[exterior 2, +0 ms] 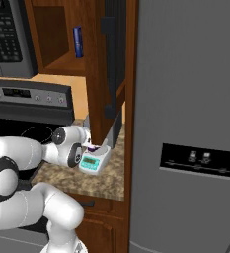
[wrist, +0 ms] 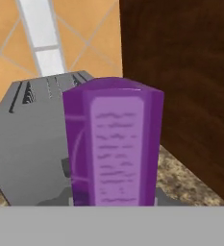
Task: Pick the cereal and place it on the digital scale for weighing, and close the cabinet.
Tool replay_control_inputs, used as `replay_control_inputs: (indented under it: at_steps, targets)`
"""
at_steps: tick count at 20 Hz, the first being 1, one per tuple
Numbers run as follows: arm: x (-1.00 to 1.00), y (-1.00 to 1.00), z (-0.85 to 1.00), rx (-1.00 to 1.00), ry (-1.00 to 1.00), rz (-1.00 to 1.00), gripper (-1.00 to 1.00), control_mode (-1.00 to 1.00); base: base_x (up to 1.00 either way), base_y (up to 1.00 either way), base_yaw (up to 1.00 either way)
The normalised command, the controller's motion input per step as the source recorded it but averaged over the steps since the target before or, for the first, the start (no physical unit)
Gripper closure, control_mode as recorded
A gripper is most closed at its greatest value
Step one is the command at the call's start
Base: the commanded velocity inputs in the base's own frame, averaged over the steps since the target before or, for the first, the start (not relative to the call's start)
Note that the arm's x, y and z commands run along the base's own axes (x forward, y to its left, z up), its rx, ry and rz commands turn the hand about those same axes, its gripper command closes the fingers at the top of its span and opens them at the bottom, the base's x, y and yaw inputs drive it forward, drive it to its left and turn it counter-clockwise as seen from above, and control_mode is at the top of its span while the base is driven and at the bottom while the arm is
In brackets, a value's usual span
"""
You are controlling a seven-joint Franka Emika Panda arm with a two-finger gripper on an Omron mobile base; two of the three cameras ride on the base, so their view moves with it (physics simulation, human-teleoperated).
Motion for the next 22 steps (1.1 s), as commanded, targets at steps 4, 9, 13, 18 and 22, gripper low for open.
replay_control_inputs:
  at_steps: [4, 9, 13, 18, 22]
  targets:
    - [0.00, 0.02, -0.19, -0.03, 0.03, 0.00, 1.00, -1.00, 0.00, 0.00, 0.00]
    - [-0.10, 0.00, -0.07, 0.00, 0.00, 0.00, -1.00, -1.00, 0.00, 0.00, 0.00]
    - [-0.14, 0.07, 0.00, 0.00, 0.00, 0.00, -1.00, -1.00, 0.00, 0.00, 0.00]
    - [0.00, 0.02, 0.00, 0.00, 0.00, 0.00, -1.00, -1.00, 0.00, 0.00, 0.00]
    - [-0.20, 0.01, 0.00, 0.00, -0.06, 0.00, -1.00, -1.00, 0.00, 0.00, 0.00]
